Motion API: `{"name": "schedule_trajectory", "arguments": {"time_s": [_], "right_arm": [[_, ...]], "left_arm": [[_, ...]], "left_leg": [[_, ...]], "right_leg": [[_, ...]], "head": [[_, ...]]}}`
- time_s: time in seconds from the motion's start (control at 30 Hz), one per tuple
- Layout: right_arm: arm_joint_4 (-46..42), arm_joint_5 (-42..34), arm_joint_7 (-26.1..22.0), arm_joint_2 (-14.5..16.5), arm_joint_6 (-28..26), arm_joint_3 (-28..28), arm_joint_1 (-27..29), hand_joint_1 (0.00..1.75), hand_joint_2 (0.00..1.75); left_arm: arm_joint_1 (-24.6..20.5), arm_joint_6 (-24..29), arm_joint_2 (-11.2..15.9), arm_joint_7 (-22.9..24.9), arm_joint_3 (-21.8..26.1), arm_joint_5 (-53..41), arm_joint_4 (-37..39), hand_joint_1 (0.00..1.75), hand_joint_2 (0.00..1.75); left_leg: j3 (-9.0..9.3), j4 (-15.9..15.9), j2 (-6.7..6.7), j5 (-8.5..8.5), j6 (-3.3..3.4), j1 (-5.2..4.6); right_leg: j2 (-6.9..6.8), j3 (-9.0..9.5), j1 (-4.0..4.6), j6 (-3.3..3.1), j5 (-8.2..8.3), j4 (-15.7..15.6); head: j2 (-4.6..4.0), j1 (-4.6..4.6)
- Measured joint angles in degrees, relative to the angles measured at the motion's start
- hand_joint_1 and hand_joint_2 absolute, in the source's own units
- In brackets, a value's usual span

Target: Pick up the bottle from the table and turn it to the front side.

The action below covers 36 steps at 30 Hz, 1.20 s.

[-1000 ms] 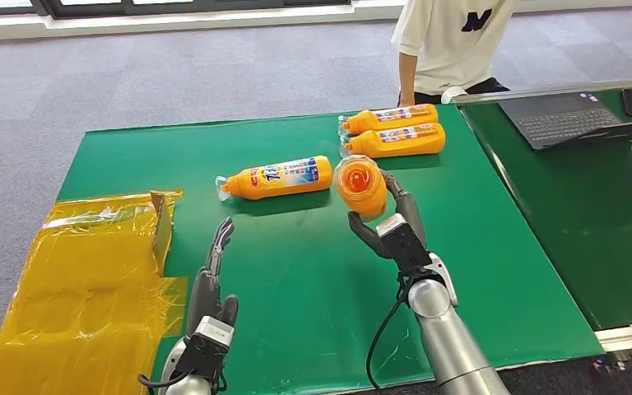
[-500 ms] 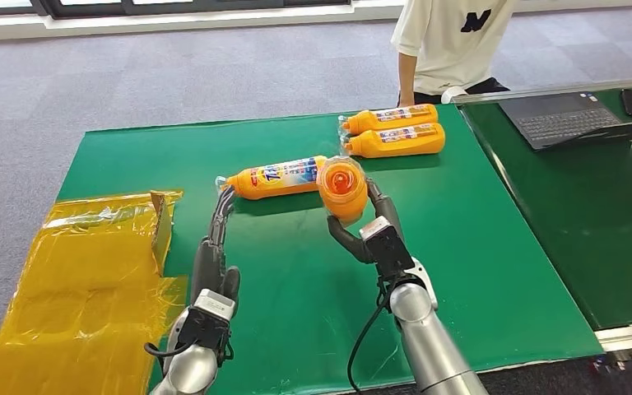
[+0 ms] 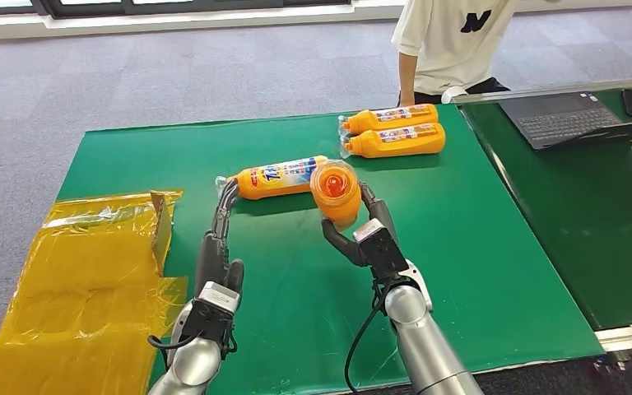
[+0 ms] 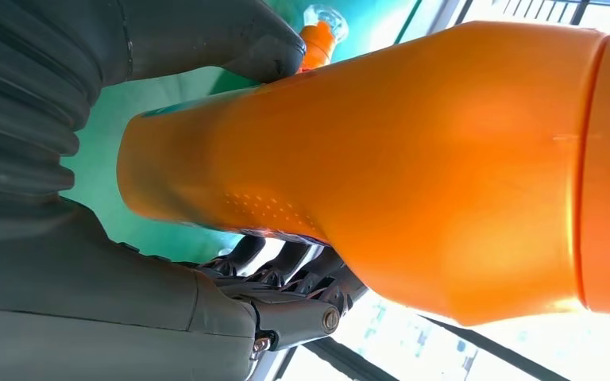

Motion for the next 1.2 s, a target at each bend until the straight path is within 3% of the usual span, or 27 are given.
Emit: {"name": "schedule_trajectory", "arguments": {"time_s": [0.07,0.43,0.77,1.2], "right_arm": [[0.1,0.0,0.0,0.0,0.0,0.1,-0.1,1.75,1.75],[1.3,-0.6,0.6,0.7,0.1,2.6,-1.0,1.75,1.75],[2.1,-1.6,0.2,2.0,0.1,5.9,-2.6,1.75,1.75],[0.9,-0.3,1.7,2.5,-0.6,10.4,-6.7,1.75,1.75]], "left_arm": [[-0.4,0.1,0.0,-0.5,0.0,0.2,0.2,0.00,1.75],[-6.5,-1.0,-1.4,0.2,-0.6,4.2,2.9,0.00,1.75],[-13.8,0.3,-4.0,0.1,-2.0,5.4,12.4,0.00,1.75],[-16.8,0.6,-5.8,-0.5,-2.0,6.1,19.4,0.00,1.75]], "left_leg": [[0.00,0.0,0.00,0.00,0.00,0.00],[0.00,0.0,-0.01,0.03,0.00,0.00],[-0.01,0.0,-0.03,0.04,-0.02,0.00],[-0.02,0.0,-0.09,0.08,-0.04,0.00]], "right_leg": [[0.00,0.00,0.00,0.00,0.00,0.0],[-0.01,0.00,0.00,-0.01,0.02,0.0],[-0.01,0.00,0.00,-0.01,0.04,0.0],[-0.04,0.01,0.00,-0.03,0.08,0.0]], "head": [[0.00,0.00],[0.00,0.00],[0.00,0.01],[0.00,0.00]]}}
